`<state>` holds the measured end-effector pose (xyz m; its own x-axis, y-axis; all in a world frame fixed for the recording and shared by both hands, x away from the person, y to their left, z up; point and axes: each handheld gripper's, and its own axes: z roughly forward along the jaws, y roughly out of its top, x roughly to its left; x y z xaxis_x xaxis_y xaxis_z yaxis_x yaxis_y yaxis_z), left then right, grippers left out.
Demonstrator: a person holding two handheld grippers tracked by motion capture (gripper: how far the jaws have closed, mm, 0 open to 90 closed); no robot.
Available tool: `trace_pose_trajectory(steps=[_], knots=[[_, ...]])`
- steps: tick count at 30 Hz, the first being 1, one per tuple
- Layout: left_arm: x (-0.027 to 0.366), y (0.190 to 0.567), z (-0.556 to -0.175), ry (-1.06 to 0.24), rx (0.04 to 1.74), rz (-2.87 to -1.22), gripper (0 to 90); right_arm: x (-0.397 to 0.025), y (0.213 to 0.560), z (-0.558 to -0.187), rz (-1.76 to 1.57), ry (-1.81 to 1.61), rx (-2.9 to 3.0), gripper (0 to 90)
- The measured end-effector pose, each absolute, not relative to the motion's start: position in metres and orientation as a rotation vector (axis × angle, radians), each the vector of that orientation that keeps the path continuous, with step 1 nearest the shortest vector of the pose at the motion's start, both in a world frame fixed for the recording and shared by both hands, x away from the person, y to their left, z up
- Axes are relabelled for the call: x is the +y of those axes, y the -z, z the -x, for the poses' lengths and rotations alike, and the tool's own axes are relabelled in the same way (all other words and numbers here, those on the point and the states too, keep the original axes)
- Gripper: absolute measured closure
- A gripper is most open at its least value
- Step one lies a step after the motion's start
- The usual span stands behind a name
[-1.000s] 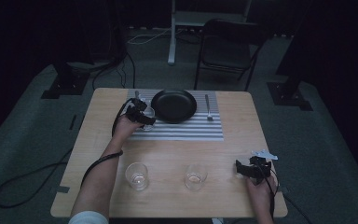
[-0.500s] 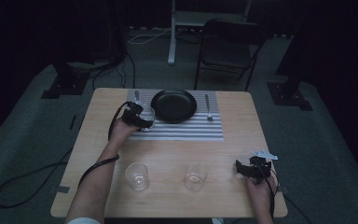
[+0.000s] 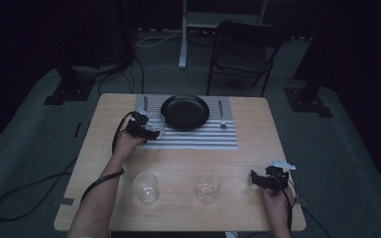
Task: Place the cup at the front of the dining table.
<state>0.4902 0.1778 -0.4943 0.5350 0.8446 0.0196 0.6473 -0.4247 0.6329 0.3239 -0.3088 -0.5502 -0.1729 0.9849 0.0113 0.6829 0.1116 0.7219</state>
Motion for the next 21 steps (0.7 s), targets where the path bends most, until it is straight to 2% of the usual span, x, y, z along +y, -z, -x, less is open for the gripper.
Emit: trace_pose_trajectory(steps=[21], knots=[[0.202, 0.496, -0.466, -0.445, 1.202, -2.105, 17.3, -0.309, 0.55, -0.324, -1.616, -0.828, 1.915, 12.4]])
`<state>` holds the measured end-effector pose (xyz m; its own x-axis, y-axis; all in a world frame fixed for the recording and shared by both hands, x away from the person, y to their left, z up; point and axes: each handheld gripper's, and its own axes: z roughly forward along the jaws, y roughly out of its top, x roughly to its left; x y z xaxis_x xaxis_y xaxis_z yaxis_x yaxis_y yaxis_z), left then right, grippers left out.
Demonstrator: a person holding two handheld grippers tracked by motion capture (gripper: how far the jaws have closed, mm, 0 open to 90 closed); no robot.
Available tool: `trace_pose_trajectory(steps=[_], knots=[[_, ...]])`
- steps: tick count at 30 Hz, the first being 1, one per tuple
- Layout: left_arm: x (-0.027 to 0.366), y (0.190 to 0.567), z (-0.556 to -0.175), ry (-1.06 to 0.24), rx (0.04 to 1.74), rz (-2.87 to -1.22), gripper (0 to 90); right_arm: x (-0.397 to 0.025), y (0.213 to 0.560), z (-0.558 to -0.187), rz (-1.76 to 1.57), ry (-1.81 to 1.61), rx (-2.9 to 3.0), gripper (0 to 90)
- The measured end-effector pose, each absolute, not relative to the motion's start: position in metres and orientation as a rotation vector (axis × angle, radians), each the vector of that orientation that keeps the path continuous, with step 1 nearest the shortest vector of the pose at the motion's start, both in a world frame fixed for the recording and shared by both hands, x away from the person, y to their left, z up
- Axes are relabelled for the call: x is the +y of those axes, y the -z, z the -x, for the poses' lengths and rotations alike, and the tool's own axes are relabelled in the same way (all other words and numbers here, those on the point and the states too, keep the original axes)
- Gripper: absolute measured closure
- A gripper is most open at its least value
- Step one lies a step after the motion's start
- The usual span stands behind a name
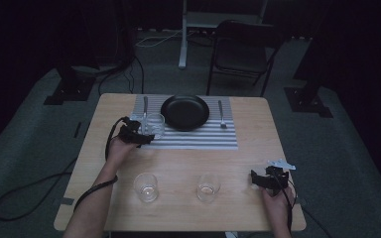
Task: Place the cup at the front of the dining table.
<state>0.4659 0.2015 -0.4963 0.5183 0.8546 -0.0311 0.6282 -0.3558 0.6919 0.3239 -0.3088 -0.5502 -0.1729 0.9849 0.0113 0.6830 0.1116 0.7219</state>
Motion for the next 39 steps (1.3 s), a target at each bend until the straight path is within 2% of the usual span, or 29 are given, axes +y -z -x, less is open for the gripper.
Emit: trace_pose_trajectory(steps=[39], knots=[[0.235, 0.495, -0.405, -0.501, 1.13, -2.014, 17.3, -0.309, 0.55, -0.324, -1.616, -0.828, 1.915, 12.3]])
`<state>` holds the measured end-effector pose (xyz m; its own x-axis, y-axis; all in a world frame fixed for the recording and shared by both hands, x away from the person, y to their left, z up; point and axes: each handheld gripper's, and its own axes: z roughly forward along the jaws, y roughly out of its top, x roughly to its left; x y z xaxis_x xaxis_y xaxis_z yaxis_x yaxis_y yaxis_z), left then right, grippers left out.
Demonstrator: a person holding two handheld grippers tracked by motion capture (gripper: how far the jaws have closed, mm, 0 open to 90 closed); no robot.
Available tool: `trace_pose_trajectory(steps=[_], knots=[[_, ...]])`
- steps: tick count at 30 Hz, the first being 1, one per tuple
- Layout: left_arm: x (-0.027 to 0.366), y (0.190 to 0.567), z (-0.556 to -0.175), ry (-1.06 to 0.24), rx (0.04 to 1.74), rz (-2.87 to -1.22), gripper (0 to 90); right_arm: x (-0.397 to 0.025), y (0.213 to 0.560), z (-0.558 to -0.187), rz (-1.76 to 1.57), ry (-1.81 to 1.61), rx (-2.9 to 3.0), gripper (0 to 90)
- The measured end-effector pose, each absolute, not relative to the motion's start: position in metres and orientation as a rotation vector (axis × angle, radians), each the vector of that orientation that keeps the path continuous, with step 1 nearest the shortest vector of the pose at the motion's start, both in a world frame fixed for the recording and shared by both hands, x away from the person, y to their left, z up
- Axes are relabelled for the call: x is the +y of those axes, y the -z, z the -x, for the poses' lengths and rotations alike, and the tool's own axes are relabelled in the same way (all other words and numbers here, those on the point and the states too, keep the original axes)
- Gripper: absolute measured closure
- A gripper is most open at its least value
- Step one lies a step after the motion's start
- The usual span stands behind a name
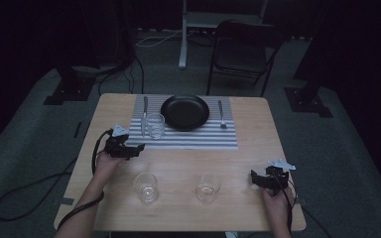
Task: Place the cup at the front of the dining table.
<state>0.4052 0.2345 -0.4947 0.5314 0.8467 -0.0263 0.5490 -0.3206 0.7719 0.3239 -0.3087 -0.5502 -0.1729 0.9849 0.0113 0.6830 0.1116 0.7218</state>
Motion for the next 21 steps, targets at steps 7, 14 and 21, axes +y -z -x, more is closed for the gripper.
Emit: trace_pose_trajectory(steps=[7, 14, 21], knots=[[0.243, 0.498, -0.395, -0.49, 1.127, -1.992, 17.3, -0.309, 0.55, -0.324, -1.616, -0.828, 1.916, 12.3], [0.248, 0.496, -0.385, -0.512, 1.124, -1.967, 17.3, -0.309, 0.55, -0.324, -1.616, -0.828, 1.916, 12.4], [0.251, 0.499, -0.373, -0.516, 1.111, -1.96, 17.3, -0.309, 0.55, -0.324, -1.617, -0.828, 1.915, 12.3]])
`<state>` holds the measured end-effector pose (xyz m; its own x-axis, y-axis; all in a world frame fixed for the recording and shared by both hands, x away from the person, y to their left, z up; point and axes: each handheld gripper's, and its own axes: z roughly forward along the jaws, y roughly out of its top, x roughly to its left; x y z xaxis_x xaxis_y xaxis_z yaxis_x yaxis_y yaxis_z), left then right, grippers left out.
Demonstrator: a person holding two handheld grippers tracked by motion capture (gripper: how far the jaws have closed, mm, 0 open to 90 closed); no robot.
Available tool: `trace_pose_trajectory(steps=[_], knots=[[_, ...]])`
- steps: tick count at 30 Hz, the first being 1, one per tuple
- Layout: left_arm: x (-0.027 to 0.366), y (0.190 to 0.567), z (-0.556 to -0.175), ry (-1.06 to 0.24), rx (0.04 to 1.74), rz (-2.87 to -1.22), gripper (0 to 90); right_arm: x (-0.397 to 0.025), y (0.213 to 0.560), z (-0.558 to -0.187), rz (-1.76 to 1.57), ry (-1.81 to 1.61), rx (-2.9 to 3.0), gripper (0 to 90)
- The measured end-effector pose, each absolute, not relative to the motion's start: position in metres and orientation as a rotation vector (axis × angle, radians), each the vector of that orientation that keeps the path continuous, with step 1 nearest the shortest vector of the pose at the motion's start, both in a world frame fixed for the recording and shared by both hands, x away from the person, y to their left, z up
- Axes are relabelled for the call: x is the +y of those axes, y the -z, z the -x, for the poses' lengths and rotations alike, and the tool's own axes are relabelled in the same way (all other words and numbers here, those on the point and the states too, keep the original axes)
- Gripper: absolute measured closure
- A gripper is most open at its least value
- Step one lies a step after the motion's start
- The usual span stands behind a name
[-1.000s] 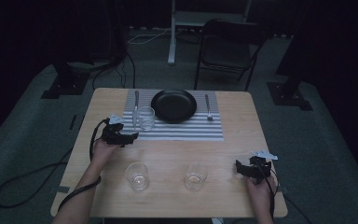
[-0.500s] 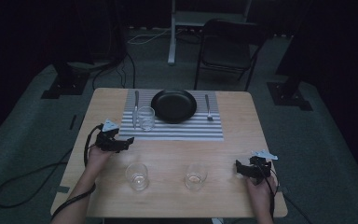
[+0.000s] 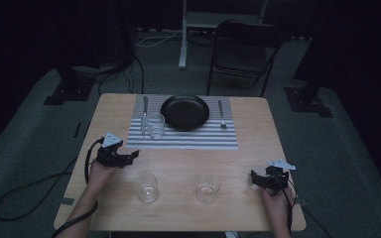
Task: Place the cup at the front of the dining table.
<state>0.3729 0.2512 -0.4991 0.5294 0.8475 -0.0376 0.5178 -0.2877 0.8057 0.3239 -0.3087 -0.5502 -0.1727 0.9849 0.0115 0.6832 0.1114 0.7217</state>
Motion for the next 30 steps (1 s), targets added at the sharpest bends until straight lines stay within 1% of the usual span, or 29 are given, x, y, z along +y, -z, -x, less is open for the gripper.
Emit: trace_pose_trajectory(steps=[11, 21, 30], knots=[[0.259, 0.508, -0.357, -0.502, 1.11, -1.945, 17.3, -0.309, 0.55, -0.324, -1.616, -0.828, 1.916, 12.3], [0.266, 0.511, -0.343, -0.529, 1.123, -1.934, 17.3, -0.309, 0.55, -0.324, -1.615, -0.828, 1.916, 12.3], [0.265, 0.512, -0.328, -0.555, 1.091, -1.951, 17.3, -0.309, 0.55, -0.324, -1.619, -0.828, 1.915, 12.3]])
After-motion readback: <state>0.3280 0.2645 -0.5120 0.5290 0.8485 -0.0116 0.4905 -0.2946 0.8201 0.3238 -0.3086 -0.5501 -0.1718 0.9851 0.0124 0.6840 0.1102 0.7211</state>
